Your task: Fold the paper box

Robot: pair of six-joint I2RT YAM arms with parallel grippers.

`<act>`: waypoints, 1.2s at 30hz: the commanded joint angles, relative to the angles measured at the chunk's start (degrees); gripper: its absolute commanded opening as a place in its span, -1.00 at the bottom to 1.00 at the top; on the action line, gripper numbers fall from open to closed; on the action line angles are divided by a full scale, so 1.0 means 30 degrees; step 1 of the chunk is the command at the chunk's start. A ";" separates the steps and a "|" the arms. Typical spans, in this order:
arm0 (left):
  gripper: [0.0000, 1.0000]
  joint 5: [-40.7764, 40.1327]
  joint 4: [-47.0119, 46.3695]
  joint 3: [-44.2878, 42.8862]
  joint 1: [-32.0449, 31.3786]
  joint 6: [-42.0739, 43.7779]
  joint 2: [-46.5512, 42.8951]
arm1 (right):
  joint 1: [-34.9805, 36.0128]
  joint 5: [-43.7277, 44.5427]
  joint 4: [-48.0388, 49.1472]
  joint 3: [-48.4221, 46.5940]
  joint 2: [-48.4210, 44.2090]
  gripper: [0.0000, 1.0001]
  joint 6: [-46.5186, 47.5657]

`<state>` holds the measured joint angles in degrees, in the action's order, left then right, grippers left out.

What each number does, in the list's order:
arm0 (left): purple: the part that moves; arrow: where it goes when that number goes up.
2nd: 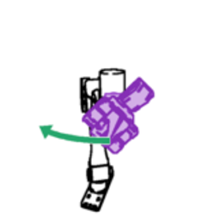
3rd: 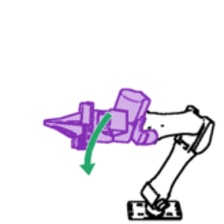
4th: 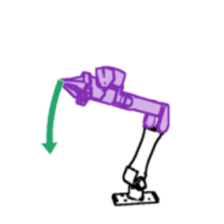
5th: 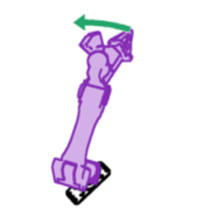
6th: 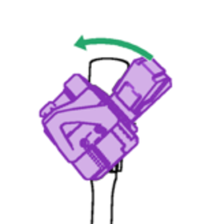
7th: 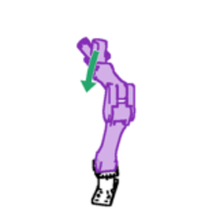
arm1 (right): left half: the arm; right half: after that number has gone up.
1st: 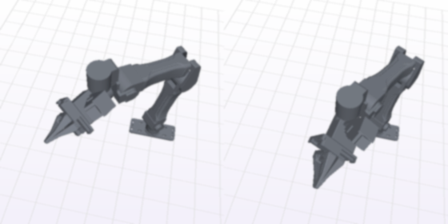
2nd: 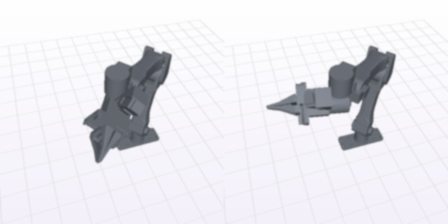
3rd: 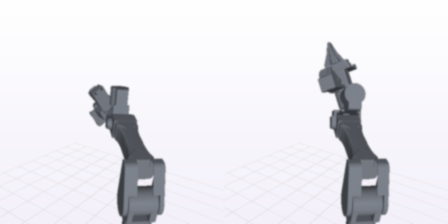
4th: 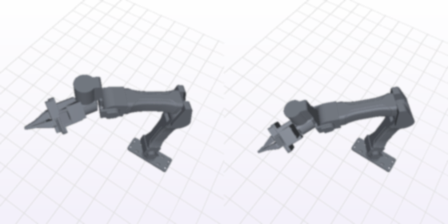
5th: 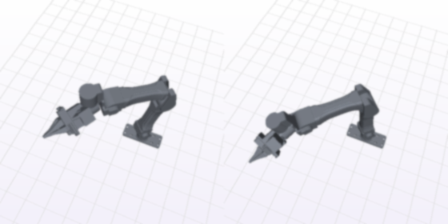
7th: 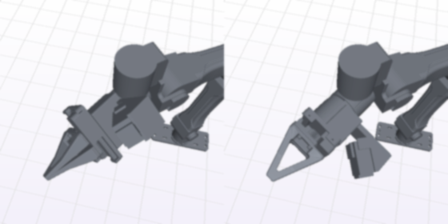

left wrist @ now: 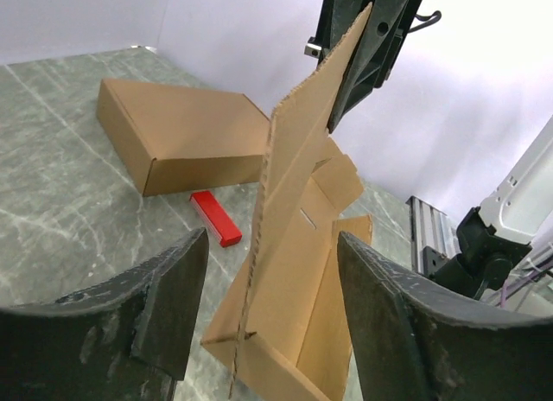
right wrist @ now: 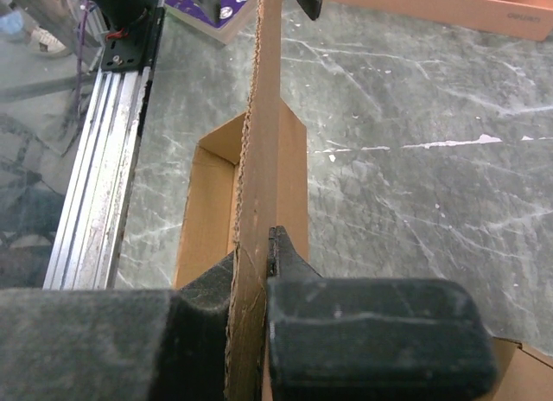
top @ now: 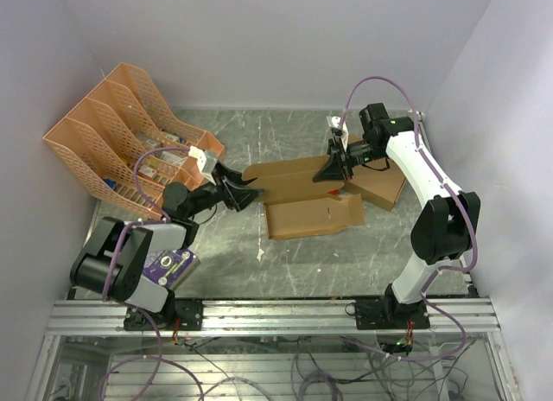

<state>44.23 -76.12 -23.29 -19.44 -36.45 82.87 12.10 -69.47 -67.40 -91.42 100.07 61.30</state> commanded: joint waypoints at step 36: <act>-0.86 -0.5504 1.3550 -0.2915 -0.3140 1.9164 -0.7334 | -0.4871 0.3875 1.7518 0.7239 -0.4810 0.49 -1.5532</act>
<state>37.39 -51.90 -30.33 -26.89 0.54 63.92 -2.04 -63.46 -34.50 -76.90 86.48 29.08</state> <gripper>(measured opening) 0.078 0.748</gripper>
